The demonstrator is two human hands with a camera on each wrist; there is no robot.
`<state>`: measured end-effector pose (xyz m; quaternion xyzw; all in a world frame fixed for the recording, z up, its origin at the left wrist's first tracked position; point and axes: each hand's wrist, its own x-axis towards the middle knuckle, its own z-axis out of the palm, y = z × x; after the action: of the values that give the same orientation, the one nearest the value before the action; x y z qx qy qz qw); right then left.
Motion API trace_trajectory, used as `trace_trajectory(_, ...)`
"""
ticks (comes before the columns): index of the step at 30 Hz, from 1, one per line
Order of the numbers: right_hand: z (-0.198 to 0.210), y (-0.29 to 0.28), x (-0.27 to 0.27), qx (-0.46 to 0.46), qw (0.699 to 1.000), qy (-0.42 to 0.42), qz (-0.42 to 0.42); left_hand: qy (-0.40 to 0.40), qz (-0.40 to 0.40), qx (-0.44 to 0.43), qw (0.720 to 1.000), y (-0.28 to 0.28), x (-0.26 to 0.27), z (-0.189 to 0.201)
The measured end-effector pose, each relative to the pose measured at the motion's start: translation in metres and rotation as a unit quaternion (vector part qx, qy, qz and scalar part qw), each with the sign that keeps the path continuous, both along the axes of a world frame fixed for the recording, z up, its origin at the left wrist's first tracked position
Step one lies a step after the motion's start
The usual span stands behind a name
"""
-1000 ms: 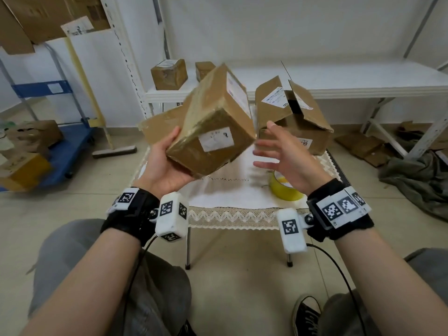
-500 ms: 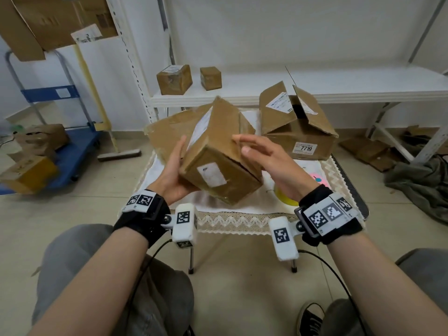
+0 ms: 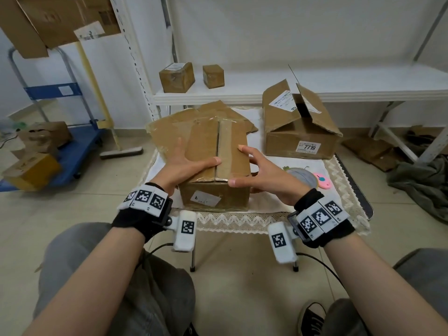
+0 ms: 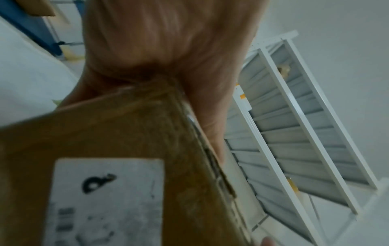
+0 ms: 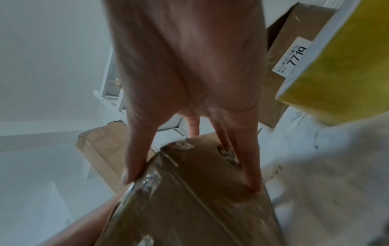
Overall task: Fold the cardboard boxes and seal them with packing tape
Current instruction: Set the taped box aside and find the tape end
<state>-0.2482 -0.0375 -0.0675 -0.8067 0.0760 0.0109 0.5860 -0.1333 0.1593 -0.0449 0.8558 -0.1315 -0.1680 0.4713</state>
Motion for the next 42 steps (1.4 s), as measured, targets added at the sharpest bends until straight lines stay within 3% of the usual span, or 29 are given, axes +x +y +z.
trace_trajectory(3,-0.001,0.0,0.001,-0.006,1.0,0.005,0.012,-0.037,-0.009,0.02,0.999,-0.005,-0.002,0.001)
trace_trajectory(8,-0.006,-0.001,0.002,0.043,0.999,0.028,-0.003,-0.008,-0.024,0.047,0.999,-0.012,-0.004,0.013)
trace_trajectory(14,-0.015,-0.005,0.005,0.098,0.991,0.082,-0.037,-0.025,0.022,0.032,0.999,-0.009,-0.007,0.012)
trace_trajectory(30,-0.001,-0.012,0.012,0.102,0.988,-0.035,-0.11,-0.056,-0.002,0.017,0.998,-0.015,-0.004,0.025)
trace_trajectory(37,-0.003,-0.03,0.01,0.18,0.964,-0.038,-0.189,-0.042,0.022,-0.149,0.988,-0.012,0.002,0.042)
trace_trajectory(42,0.001,-0.03,0.012,0.198,0.966,-0.039,-0.16,0.005,0.057,-0.191,0.98,-0.015,0.011,0.058)
